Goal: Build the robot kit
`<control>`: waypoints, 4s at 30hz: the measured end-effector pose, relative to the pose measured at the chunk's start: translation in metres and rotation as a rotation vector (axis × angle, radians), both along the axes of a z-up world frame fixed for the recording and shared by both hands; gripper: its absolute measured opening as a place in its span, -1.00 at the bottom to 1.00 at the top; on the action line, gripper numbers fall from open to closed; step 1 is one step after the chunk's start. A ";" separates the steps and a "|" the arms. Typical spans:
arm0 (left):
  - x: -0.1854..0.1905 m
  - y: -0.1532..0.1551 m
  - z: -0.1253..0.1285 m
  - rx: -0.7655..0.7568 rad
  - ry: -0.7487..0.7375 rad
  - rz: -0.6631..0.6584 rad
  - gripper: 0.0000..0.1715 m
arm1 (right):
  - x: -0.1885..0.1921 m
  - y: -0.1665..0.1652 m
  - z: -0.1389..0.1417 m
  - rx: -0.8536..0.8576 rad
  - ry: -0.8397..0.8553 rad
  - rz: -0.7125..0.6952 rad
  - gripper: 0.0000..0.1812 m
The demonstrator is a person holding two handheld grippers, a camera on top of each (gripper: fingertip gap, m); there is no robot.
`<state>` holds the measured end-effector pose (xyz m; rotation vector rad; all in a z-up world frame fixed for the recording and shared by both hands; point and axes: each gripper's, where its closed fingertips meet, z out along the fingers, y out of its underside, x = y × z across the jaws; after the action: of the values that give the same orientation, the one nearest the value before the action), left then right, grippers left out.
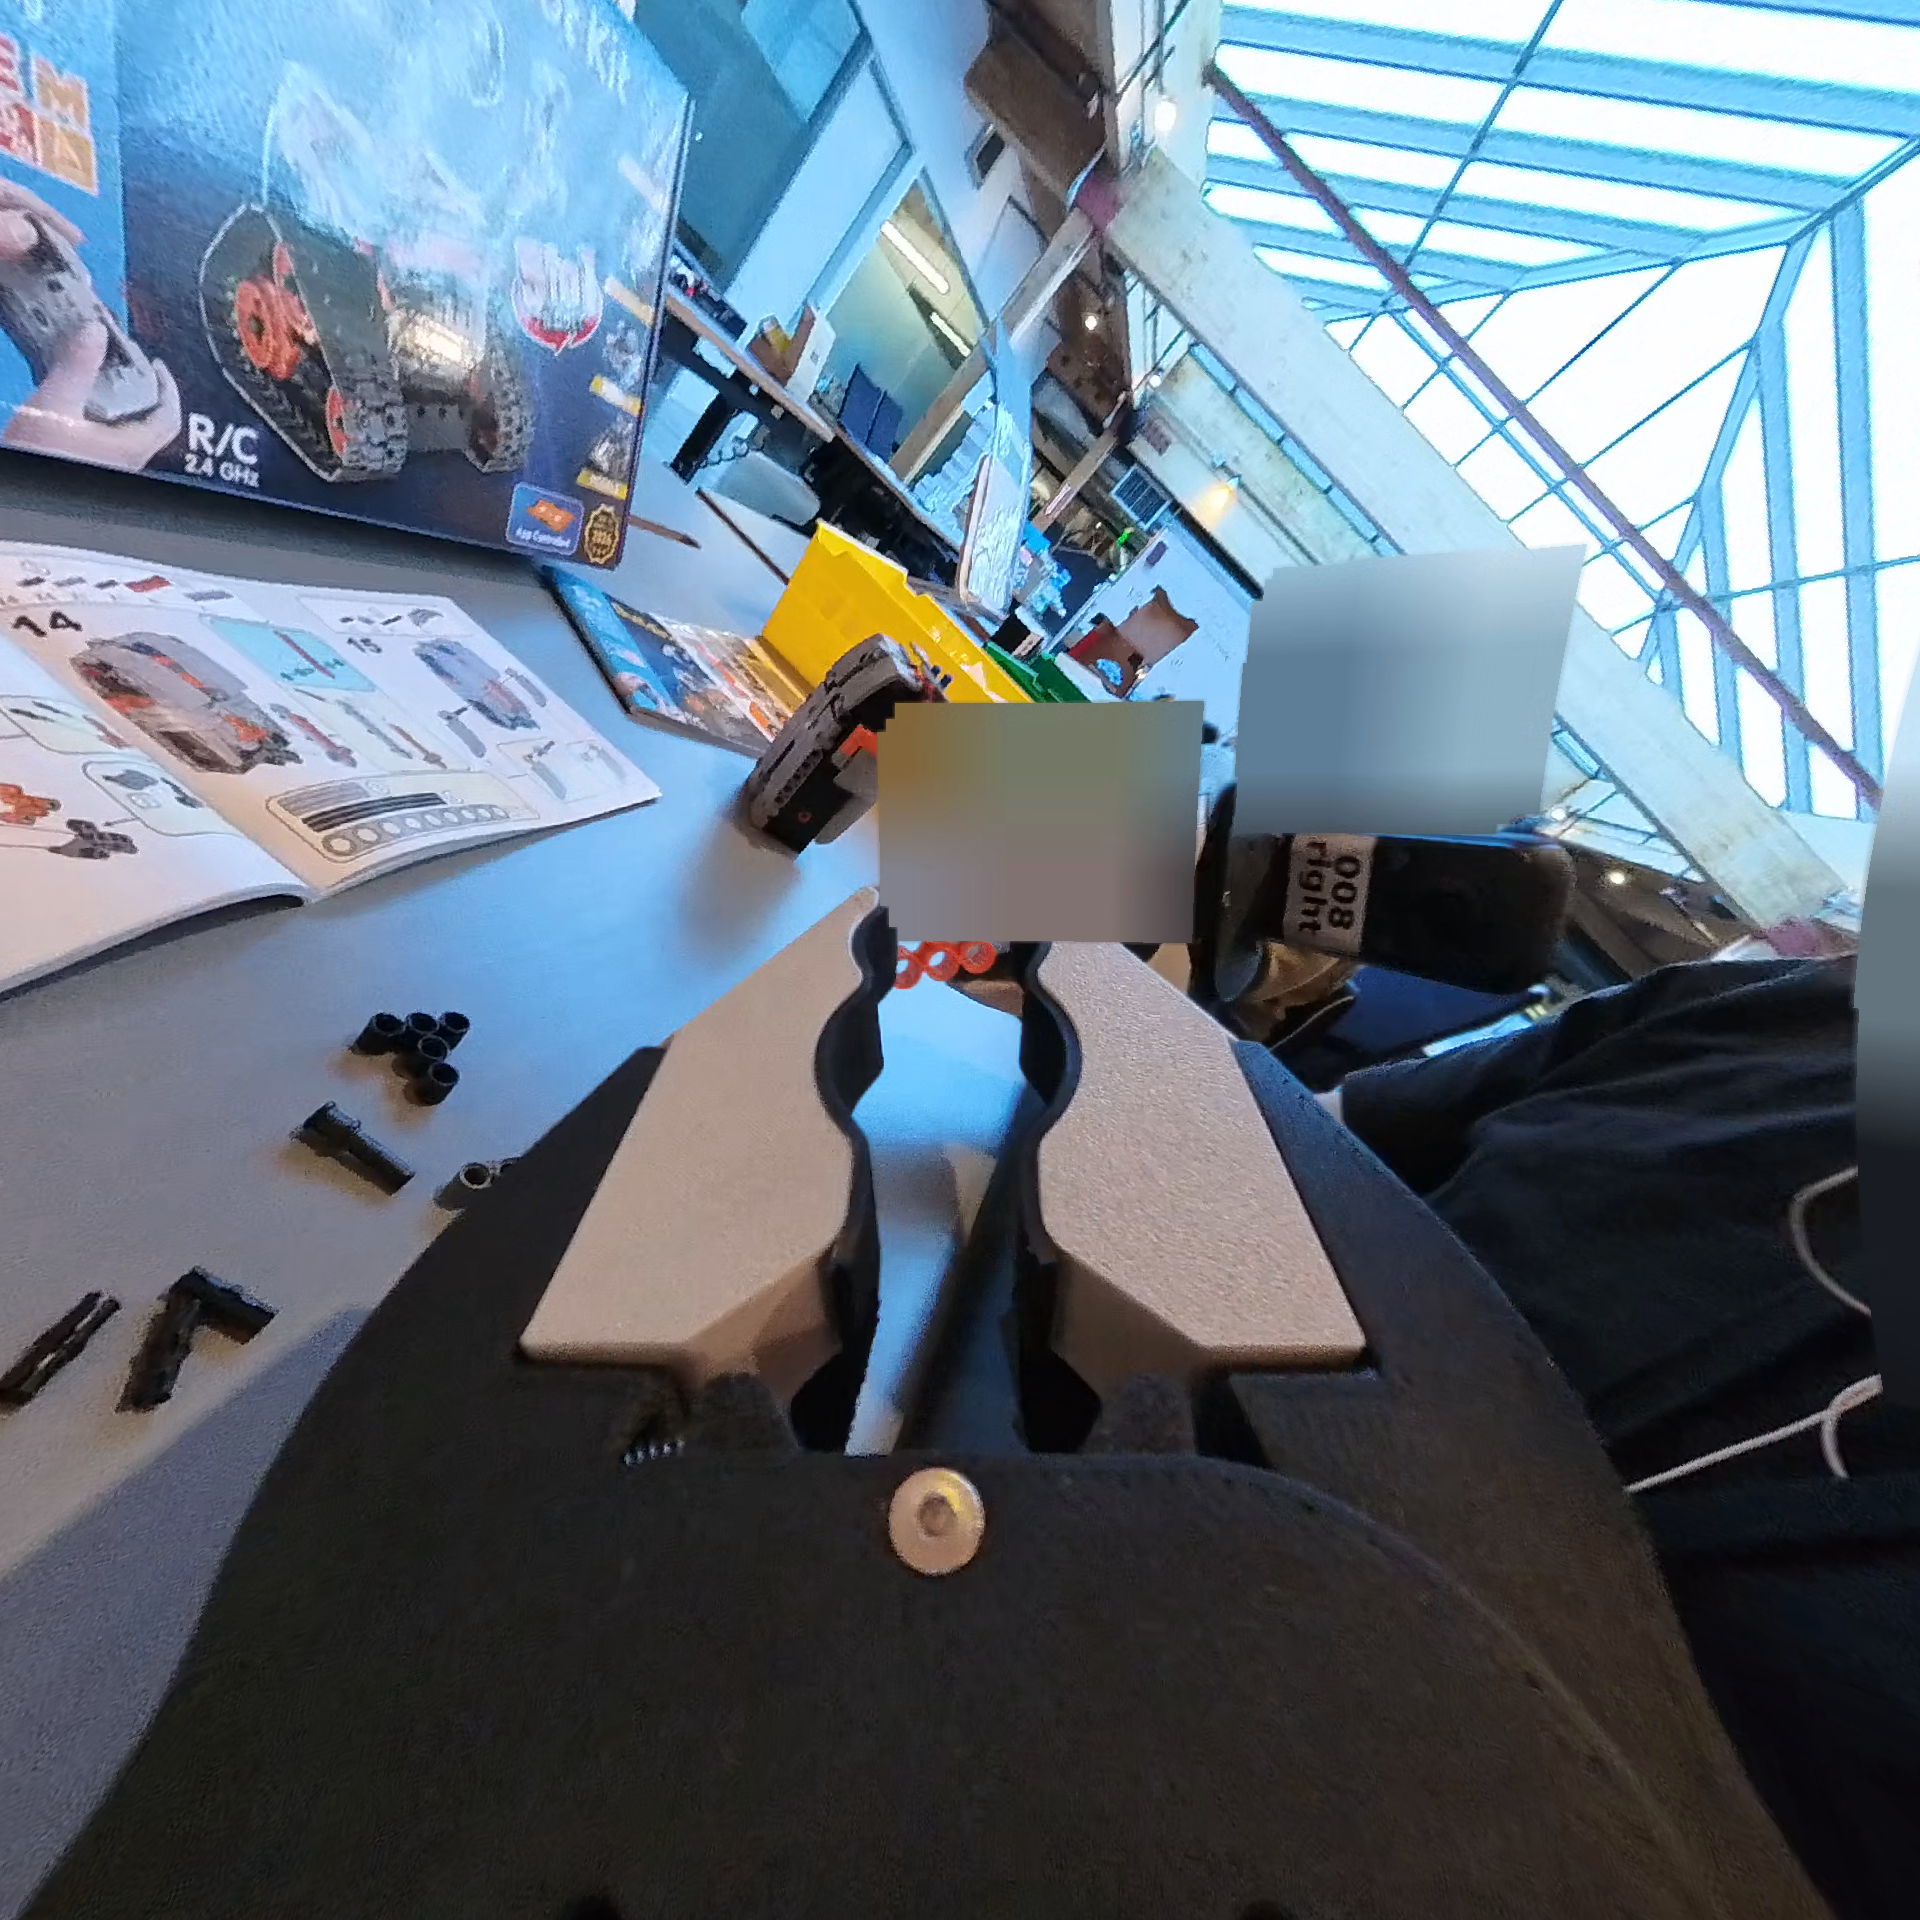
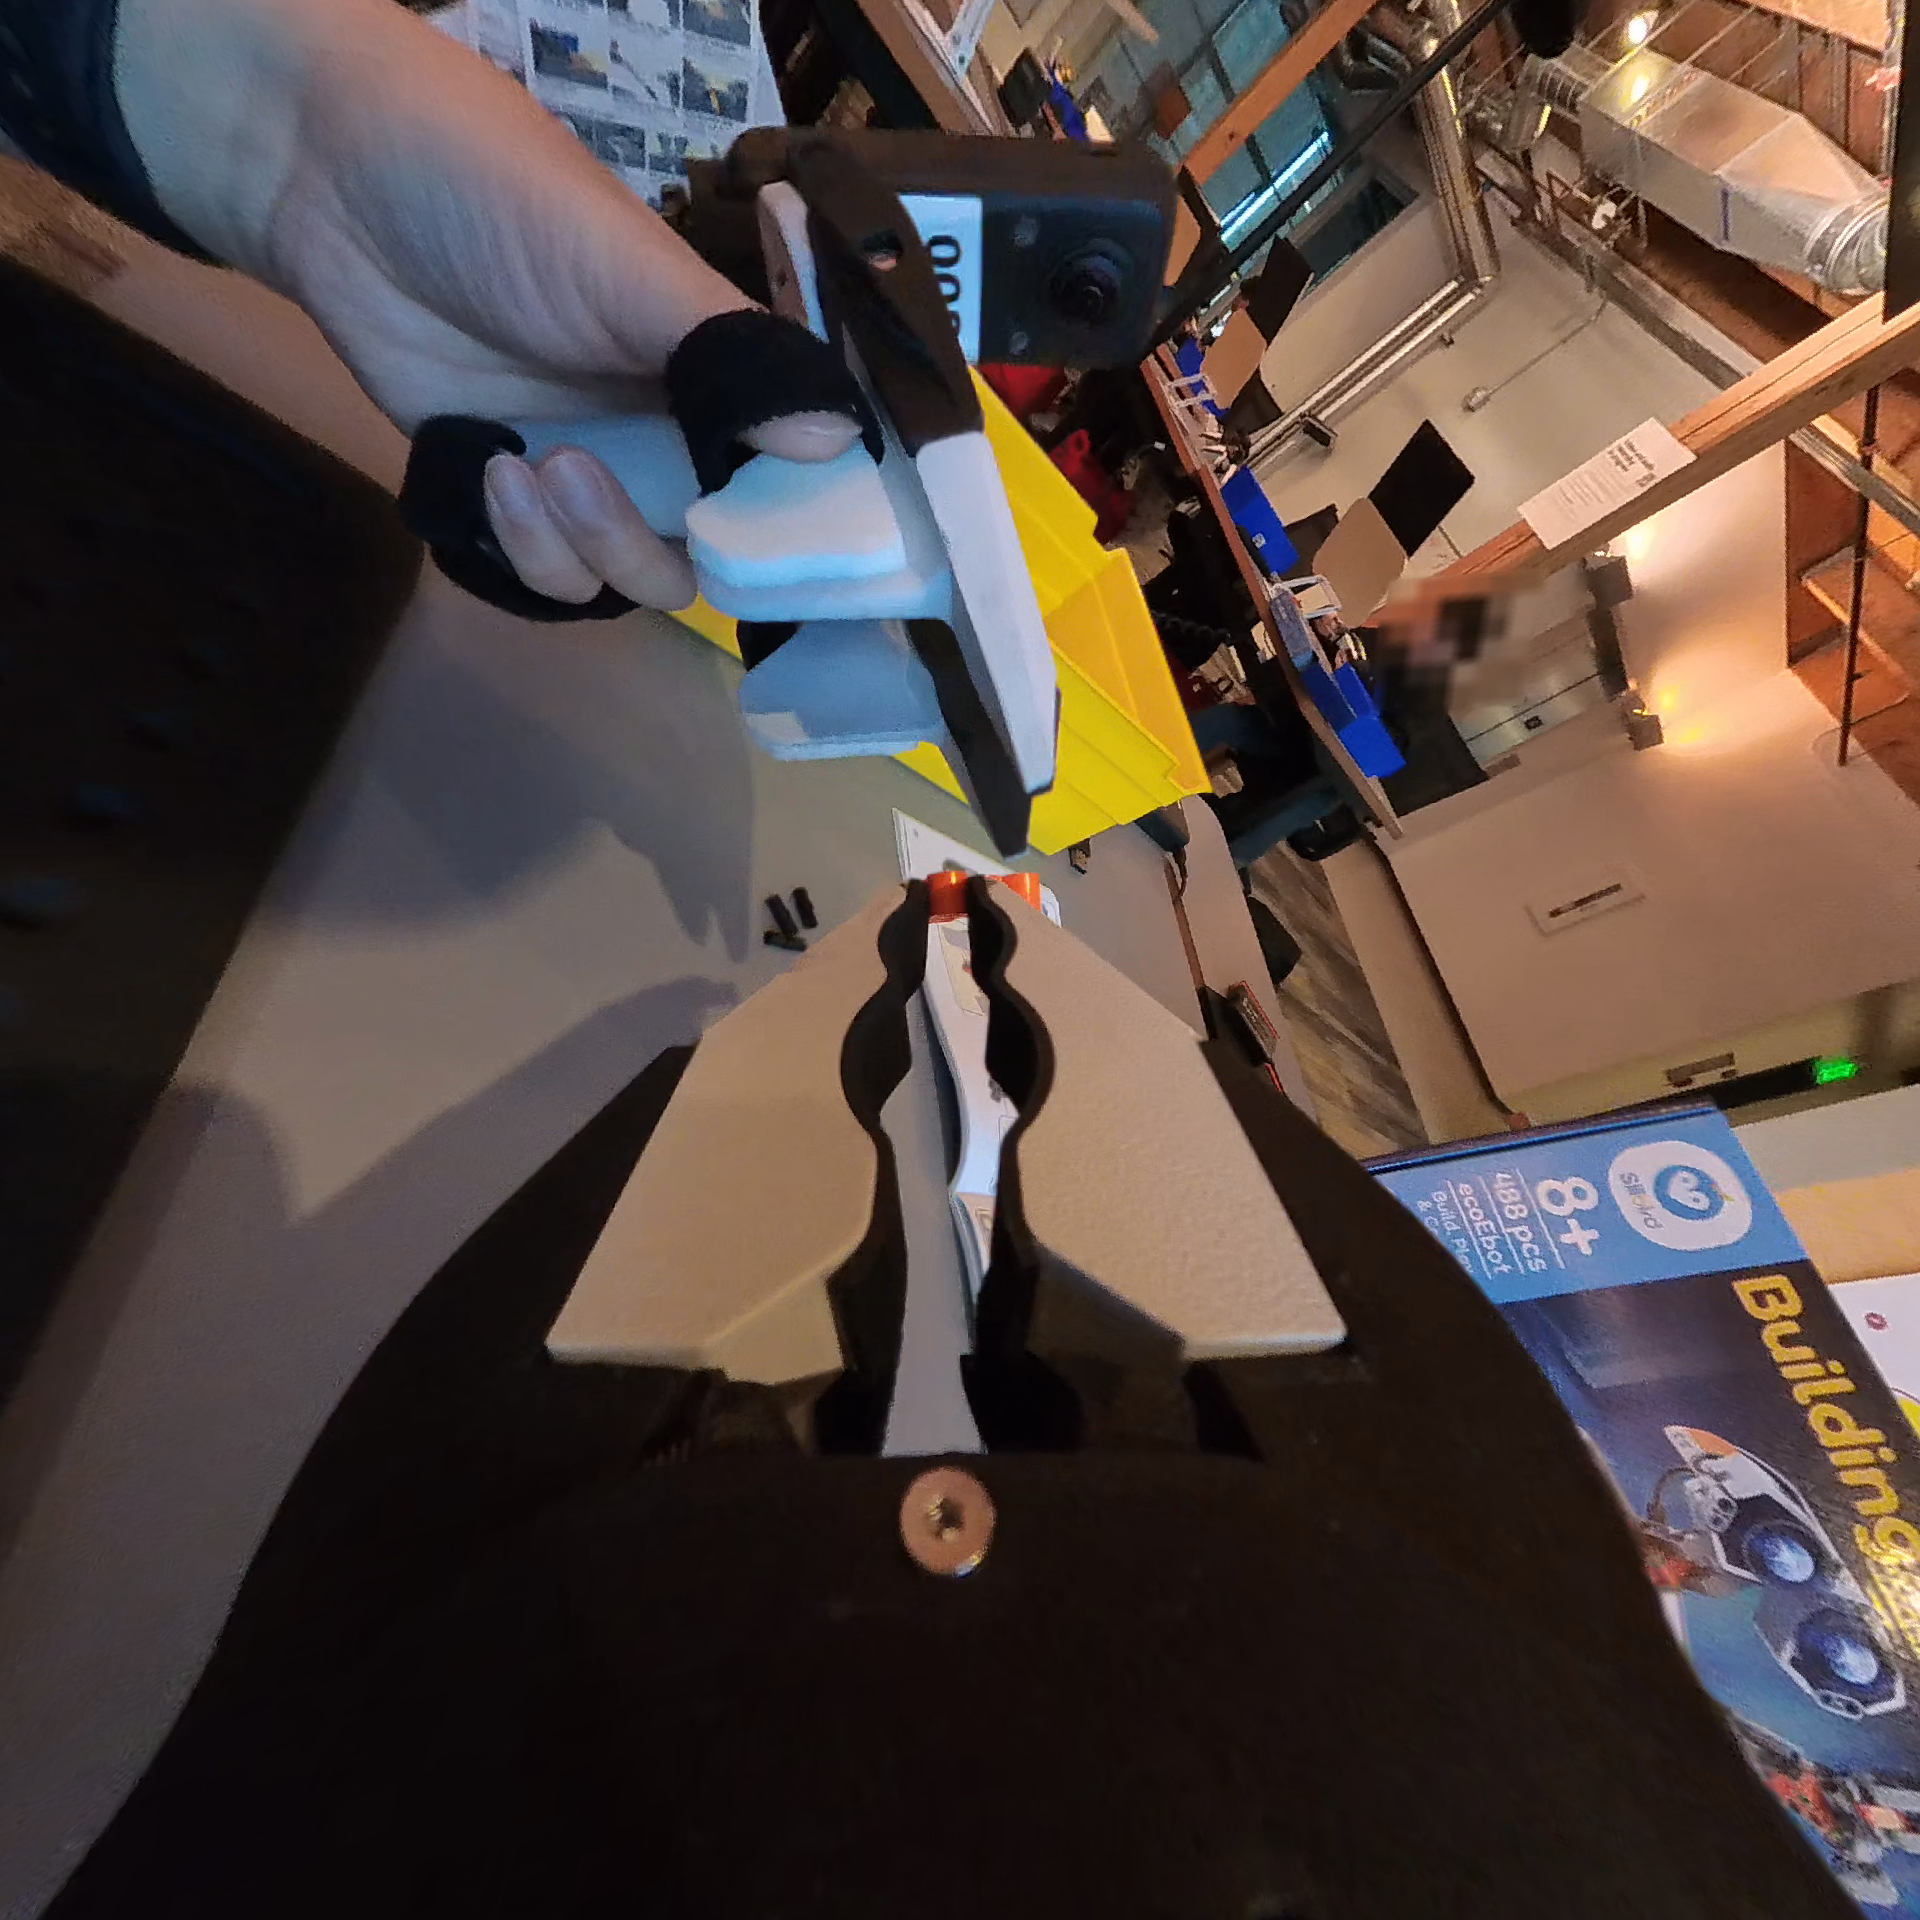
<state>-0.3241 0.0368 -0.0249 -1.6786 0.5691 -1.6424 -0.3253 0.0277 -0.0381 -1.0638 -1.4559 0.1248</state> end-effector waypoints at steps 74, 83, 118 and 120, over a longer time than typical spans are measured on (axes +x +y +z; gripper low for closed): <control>-0.019 -0.014 0.007 0.011 0.018 -0.086 -0.96 | 0.045 0.014 -0.092 -0.852 -0.036 -0.087 -0.70; -0.025 -0.015 0.006 -0.013 -0.031 -0.085 -0.96 | 0.044 0.025 -0.125 -0.900 -0.119 -0.186 -0.82; 0.039 0.082 0.166 0.450 -0.119 -0.175 -0.96 | 0.090 0.101 0.139 -0.330 0.162 -0.213 -0.97; 0.036 0.083 0.171 0.377 -0.158 -0.221 -0.96 | 0.087 0.106 0.138 -0.353 0.188 -0.200 -0.97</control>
<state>-0.2885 0.1202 0.1458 -1.2363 0.9458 -1.6759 -0.2384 0.1334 0.0998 -1.4380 -1.1752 0.3388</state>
